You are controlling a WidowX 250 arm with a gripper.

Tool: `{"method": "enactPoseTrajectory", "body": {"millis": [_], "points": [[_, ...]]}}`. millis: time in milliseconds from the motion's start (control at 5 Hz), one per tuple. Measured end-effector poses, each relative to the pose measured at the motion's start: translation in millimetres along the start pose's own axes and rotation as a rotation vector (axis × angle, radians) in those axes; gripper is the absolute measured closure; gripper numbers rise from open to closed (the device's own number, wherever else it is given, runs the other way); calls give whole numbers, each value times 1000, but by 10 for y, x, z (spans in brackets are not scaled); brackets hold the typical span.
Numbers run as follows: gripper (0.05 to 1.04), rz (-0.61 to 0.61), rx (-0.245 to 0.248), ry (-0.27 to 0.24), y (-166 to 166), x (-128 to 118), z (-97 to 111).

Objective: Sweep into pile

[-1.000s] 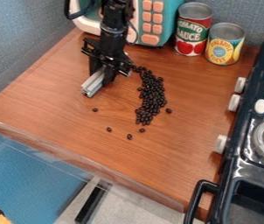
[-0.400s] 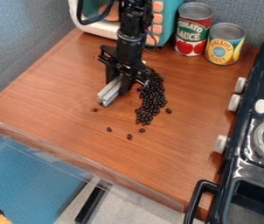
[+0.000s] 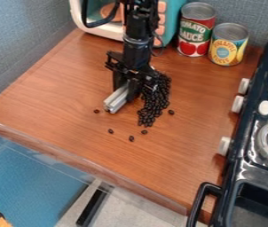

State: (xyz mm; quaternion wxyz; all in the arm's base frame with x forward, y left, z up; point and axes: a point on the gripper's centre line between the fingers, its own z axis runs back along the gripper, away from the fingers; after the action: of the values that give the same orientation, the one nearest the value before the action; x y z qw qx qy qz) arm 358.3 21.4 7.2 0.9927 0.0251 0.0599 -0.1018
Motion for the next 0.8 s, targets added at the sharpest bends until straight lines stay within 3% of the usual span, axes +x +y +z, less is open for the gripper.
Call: {"method": "enactPoseTrajectory", "body": {"millis": [200,400,600,800], "points": [[700,24,-44,3,35,-67,18],[700,59,-117,-18,234,-186,240],[700,110,-165,-90,444,-316,510],[700,177,-182,-125,561,-488,673]]}}
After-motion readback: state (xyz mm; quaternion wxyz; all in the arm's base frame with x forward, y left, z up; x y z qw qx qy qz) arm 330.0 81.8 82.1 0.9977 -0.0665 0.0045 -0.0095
